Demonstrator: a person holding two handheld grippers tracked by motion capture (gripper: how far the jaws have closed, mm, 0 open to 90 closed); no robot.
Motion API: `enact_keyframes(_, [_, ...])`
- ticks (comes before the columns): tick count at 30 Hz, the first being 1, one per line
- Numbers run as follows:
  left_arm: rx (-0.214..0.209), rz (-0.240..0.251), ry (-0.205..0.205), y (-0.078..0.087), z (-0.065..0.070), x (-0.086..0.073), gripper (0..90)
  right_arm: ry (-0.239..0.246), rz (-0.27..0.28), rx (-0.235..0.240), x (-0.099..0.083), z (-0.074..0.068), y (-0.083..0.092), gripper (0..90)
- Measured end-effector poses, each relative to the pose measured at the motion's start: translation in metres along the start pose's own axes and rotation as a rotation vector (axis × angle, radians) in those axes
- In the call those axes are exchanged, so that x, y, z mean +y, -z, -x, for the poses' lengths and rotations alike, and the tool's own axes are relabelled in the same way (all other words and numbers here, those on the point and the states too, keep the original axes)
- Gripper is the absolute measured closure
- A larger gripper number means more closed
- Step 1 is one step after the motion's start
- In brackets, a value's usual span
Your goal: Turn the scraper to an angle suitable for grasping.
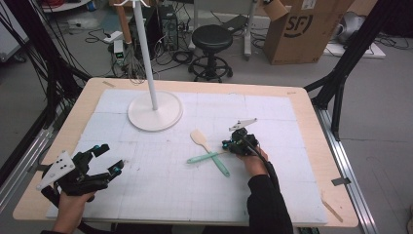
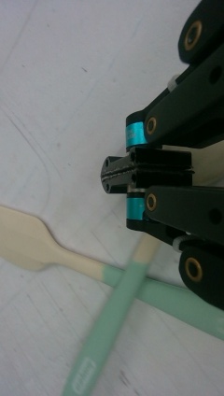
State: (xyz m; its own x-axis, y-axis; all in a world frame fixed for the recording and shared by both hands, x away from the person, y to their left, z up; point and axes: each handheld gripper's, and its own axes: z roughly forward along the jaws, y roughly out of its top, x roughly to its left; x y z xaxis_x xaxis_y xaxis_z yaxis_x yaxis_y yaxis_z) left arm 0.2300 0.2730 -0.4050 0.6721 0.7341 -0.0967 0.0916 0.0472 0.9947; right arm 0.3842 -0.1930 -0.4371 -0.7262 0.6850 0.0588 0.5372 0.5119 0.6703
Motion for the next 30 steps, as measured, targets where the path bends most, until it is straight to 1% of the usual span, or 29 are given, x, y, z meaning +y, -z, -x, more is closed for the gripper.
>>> enact_keyframes(3, [-0.003, -0.005, 0.000, 0.001, 0.001, -0.001, 22.1, 0.034, -0.030, 0.007, -0.001, -0.001, 0.005, 90.0])
enact_keyframes(5, [0.001, 0.000, 0.005, 0.001, 0.001, -0.001, 22.3, 0.037, -0.038, 0.013, -0.003, -0.001, 0.007, 90.0])
enact_keyframes(7, [0.008, 0.005, 0.013, 0.001, 0.000, -0.002, 22.3, 0.028, -0.040, 0.013, -0.005, -0.001, 0.009, 90.0])
enact_keyframes(9, [0.006, 0.003, 0.011, 0.000, 0.000, -0.002, 22.4, 0.031, -0.028, 0.003, -0.007, 0.000, 0.011, 89.8])
enact_keyframes(10, [0.005, 0.006, 0.015, 0.000, 0.000, -0.002, 22.4, 0.027, -0.010, -0.001, -0.008, -0.001, 0.013, 89.8])
enact_keyframes(12, [0.005, 0.003, 0.010, 0.001, 0.000, -0.002, 22.5, 0.014, 0.065, 0.025, -0.012, -0.004, 0.022, 89.9])
enact_keyframes(13, [0.009, 0.000, 0.007, 0.001, -0.001, -0.002, 22.5, 0.022, 0.091, 0.030, -0.015, -0.006, 0.026, 89.8])
enact_keyframes(14, [0.011, 0.001, 0.009, 0.001, -0.001, -0.002, 22.5, 0.024, 0.109, 0.030, -0.018, -0.009, 0.030, 89.8])
enact_keyframes(16, [0.014, 0.004, 0.011, 0.002, -0.003, -0.002, 22.5, 0.019, 0.150, 0.047, -0.025, -0.014, 0.037, 89.9])
enact_keyframes(17, [0.015, 0.004, 0.012, 0.002, -0.003, -0.002, 22.5, 0.016, 0.160, 0.054, -0.029, -0.018, 0.039, 89.9])
enact_keyframes(18, [0.016, 0.004, 0.012, 0.002, -0.003, -0.002, 22.5, 0.024, 0.161, 0.058, -0.032, -0.020, 0.040, 89.9])
enact_keyframes(19, [0.018, 0.003, 0.011, 0.003, -0.004, -0.002, 22.5, 0.022, 0.149, 0.055, -0.035, -0.023, 0.039, 89.9])
enact_keyframes(20, [0.018, 0.005, 0.012, 0.003, -0.004, -0.002, 22.5, 0.028, 0.136, 0.050, -0.038, -0.025, 0.038, 89.9])
enact_keyframes(21, [0.019, 0.005, 0.014, 0.003, -0.004, -0.002, 22.4, 0.022, 0.107, 0.043, -0.040, -0.028, 0.037, 89.9])
enact_keyframes(22, [0.021, 0.005, 0.013, 0.004, -0.004, -0.002, 22.4, 0.033, 0.099, 0.033, -0.040, -0.030, 0.036, 89.9])
enact_keyframes(23, [0.021, 0.005, 0.013, 0.005, -0.004, -0.002, 22.4, 0.038, 0.104, 0.030, -0.041, -0.033, 0.035, 89.8])
enact_keyframes(24, [0.021, 0.004, 0.012, 0.005, -0.005, -0.002, 22.5, 0.037, 0.103, 0.034, -0.042, -0.034, 0.034, 89.8])
enact_keyframes(26, [0.026, 0.003, 0.015, 0.006, -0.005, -0.002, 22.5, 0.031, 0.069, 0.039, -0.043, -0.038, 0.029, 89.9])
enact_keyframes(27, [0.026, 0.002, 0.015, 0.007, -0.006, -0.002, 22.5, 0.036, 0.070, 0.030, -0.044, -0.040, 0.027, 89.8])
enact_keyframes(28, [0.028, 0.005, 0.019, 0.007, -0.006, -0.002, 22.5, 0.026, 0.083, 0.048, -0.045, -0.040, 0.027, 89.9])
enact_keyframes(29, [0.029, 0.004, 0.019, 0.008, -0.007, -0.002, 22.5, 0.022, 0.084, 0.057, -0.045, -0.041, 0.027, 89.9])
enact_keyframes(30, [0.030, 0.002, 0.019, 0.008, -0.007, -0.002, 22.5, 0.027, 0.084, 0.057, -0.045, -0.044, 0.027, 89.9])
